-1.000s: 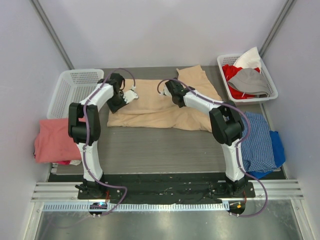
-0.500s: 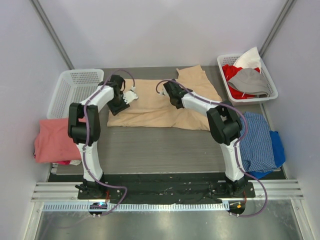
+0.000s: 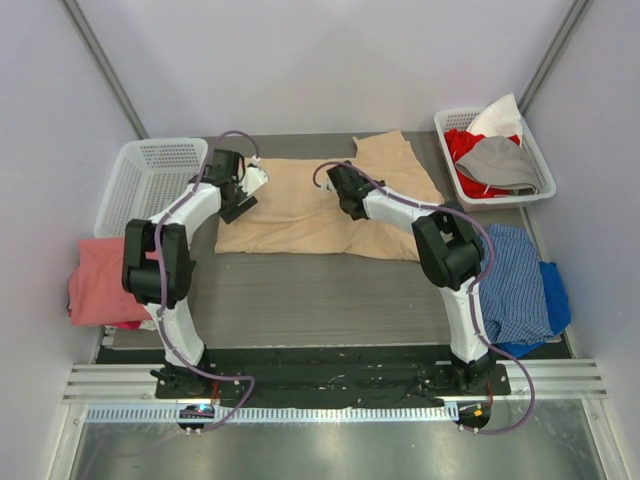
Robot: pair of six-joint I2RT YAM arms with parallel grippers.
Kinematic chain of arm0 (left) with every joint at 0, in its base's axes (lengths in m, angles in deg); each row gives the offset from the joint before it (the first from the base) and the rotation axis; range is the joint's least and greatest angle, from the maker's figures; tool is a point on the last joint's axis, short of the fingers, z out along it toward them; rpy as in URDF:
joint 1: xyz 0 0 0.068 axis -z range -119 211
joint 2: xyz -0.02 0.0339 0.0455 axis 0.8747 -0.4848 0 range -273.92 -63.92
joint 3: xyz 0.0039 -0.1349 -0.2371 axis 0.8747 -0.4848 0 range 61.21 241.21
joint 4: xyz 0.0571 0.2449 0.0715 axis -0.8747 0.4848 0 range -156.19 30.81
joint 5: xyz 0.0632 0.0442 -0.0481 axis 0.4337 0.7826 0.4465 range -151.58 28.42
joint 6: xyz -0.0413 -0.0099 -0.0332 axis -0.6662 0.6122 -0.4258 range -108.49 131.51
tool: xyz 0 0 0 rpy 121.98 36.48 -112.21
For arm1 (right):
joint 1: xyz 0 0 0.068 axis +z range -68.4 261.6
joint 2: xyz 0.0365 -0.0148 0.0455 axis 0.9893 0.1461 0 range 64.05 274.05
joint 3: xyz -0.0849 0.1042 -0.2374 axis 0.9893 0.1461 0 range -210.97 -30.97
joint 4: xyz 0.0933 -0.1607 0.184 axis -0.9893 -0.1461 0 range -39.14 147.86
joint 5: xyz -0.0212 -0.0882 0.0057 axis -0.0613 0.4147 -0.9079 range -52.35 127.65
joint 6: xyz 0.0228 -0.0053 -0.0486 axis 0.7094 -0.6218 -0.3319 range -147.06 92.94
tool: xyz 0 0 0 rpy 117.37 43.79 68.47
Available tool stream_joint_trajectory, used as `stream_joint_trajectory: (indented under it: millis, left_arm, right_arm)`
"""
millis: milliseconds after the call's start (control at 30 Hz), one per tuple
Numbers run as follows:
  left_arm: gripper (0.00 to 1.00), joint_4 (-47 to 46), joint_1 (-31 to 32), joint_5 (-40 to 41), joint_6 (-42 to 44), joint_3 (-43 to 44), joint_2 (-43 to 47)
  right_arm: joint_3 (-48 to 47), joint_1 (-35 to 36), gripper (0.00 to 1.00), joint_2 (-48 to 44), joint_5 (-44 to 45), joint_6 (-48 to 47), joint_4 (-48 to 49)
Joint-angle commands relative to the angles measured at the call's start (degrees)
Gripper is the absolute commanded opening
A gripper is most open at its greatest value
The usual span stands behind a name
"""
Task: Fold and stack the t-shirts
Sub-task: Fold the flattened tshirt in 1/3 of the way
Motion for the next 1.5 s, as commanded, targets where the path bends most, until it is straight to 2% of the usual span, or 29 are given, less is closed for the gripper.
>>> stream_joint_trajectory:
  millis: [0,333,533,700,833,1467]
  left_arm:
    - [0.78,-9.1,0.3,2.6,-3.2,-1.9,4.2]
    - [0.79,-10.6,0.3,1.4,-6.8,-2.4,2.3]
    - [0.80,-11.3,0.3,-0.6,-8.4,-5.8,7.4]
    - [0.81,-8.0,0.2,-4.4,-9.6,-8.1,12.7]
    - [0.81,-6.3,0.3,-6.8,-9.8,-10.3,13.6]
    - [0.81,-11.1,0.3,-7.5,-10.1,-4.5,-0.7]
  right_arm:
    - [-0.2,0.2,0.01,-2.2,3.6,-1.0,4.2]
    - [2.6,0.2,0.01,-3.5,5.1,-1.2,6.2]
    - [4.2,0.2,0.01,-4.0,5.1,-0.3,6.8]
    - [5.9,0.2,0.01,-4.2,5.0,0.3,7.1]
    - [6.5,0.2,0.01,-4.3,4.9,0.7,7.1]
    - [8.7,0.1,0.01,-6.3,5.0,1.1,7.1]
